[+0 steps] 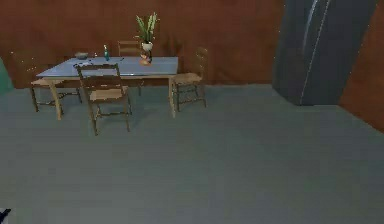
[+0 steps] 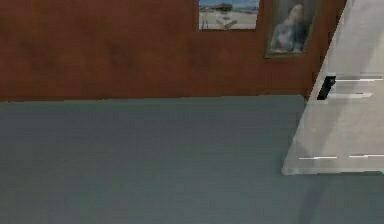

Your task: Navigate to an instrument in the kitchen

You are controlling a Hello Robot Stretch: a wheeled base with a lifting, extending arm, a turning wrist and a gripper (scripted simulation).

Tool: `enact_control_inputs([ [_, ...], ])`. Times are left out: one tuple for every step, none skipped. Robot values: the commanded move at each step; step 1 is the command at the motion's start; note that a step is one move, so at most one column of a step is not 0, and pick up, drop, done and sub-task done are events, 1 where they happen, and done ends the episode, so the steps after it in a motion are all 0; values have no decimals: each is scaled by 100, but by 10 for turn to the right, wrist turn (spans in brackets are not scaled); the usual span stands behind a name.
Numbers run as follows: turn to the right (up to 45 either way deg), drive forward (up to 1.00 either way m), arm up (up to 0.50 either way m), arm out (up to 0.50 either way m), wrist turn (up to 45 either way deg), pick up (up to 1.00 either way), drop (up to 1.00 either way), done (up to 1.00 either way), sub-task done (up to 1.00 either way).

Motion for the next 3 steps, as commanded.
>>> enact_control_inputs([
  [0, 100, 0, 0, 0, 0, 0, 0, 0],
  [-300, 0, 0, 0, 0, 0, 0, 0, 0],
  [0, 55, 0, 0, 0, 0, 0, 0, 0],
])
